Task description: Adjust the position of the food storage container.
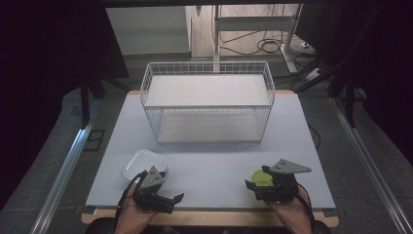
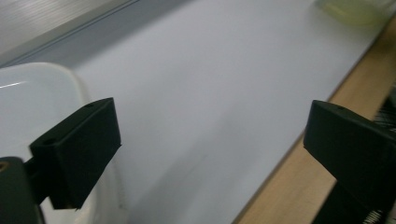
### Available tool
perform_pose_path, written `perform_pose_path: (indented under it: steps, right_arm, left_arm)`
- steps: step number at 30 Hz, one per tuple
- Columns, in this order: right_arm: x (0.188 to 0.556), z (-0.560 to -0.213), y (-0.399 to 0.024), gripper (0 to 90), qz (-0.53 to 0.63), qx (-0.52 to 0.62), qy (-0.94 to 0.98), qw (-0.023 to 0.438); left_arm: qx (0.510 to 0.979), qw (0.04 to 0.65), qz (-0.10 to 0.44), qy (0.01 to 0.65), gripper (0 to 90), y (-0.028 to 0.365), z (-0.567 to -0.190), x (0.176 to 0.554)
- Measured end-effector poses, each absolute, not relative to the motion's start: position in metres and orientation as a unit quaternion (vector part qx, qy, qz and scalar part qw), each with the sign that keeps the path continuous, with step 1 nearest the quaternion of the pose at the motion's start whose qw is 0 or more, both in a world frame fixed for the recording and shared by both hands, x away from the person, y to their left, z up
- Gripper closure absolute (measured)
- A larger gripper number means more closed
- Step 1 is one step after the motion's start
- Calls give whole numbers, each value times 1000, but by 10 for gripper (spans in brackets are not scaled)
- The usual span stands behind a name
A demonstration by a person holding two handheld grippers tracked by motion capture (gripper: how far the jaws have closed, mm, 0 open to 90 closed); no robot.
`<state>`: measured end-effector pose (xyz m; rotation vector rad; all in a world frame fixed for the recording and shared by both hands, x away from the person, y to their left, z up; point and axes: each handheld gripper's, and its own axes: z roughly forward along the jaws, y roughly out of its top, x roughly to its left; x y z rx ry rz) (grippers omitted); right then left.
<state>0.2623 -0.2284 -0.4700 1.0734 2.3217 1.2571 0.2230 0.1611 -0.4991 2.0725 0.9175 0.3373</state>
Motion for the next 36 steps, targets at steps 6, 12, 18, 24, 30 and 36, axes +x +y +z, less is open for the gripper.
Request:
perform_pose_path:
  steps: [6,12,18,24,30,36]
  right_arm:
    - [261,-469,-227,242,437,363,808,157]
    - [262,-471,-229,274,432,369,808,153]
    - [260,-470,-229,313,431,367,809,157]
    - [259,-467,-230,449,429,365,811,158]
    - [252,-457,-226,877,431,348,818,155]
    - [252,-464,-211,896,408,337,838,133]
  left_arm:
    - [826,419,132,352,75,159,-500,221]
    - [828,421,140,343,143,160,-500,221]
    - [828,426,146,333,188,159,-501,220]
    - [826,430,155,331,181,159,-503,220]
    - [825,431,148,334,160,157,-506,222]
    - [825,433,148,332,159,157,-506,222]
